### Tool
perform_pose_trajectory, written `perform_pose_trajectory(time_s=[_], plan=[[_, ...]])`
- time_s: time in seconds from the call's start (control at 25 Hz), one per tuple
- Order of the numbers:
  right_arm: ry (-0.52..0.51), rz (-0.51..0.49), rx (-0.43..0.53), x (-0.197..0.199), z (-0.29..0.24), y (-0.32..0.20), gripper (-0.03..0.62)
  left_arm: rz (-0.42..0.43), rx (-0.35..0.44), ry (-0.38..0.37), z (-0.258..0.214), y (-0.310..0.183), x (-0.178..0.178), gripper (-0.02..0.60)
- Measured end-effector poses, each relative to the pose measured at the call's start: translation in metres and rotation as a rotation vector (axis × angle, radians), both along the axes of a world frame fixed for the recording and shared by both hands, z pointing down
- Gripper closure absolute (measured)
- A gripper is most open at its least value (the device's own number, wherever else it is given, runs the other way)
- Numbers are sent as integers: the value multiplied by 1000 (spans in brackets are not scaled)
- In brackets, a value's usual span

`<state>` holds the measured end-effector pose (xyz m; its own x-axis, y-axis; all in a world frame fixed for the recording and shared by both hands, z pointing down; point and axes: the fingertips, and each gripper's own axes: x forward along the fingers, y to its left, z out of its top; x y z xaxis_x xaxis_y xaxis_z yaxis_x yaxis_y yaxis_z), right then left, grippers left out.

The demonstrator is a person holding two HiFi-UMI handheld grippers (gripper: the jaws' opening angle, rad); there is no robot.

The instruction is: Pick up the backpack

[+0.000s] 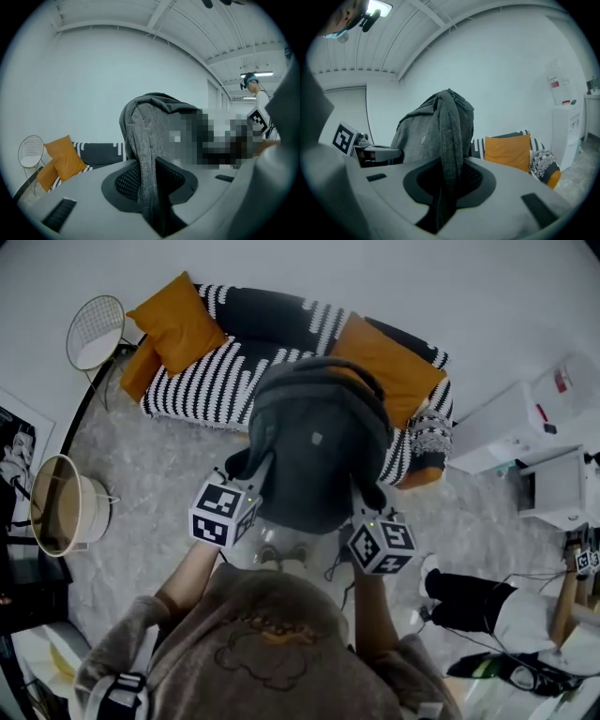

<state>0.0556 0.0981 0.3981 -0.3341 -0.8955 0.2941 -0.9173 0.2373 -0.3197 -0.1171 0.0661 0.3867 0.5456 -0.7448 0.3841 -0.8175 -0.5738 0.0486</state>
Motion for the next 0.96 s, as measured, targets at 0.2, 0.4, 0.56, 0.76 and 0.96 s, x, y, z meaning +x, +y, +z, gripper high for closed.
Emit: perform_pose_trajectory(time_s=[0.2, 0.4, 0.56, 0.76, 0.96], plan=[[7, -1, 8, -4, -11, 26, 539, 2, 5, 5, -10, 27, -4, 492], [7, 10, 14, -2, -24, 52, 539, 5, 11, 6, -23, 52, -2, 494], [4, 15, 13, 1, -23, 49, 539, 11, 12, 3, -23, 48, 1, 494], [-8, 8, 6, 15, -10, 37, 539, 10, 9, -14, -10, 37, 16, 492], [-10, 12, -1, 21, -9, 35, 539, 13, -3, -16, -9, 35, 23, 492]])
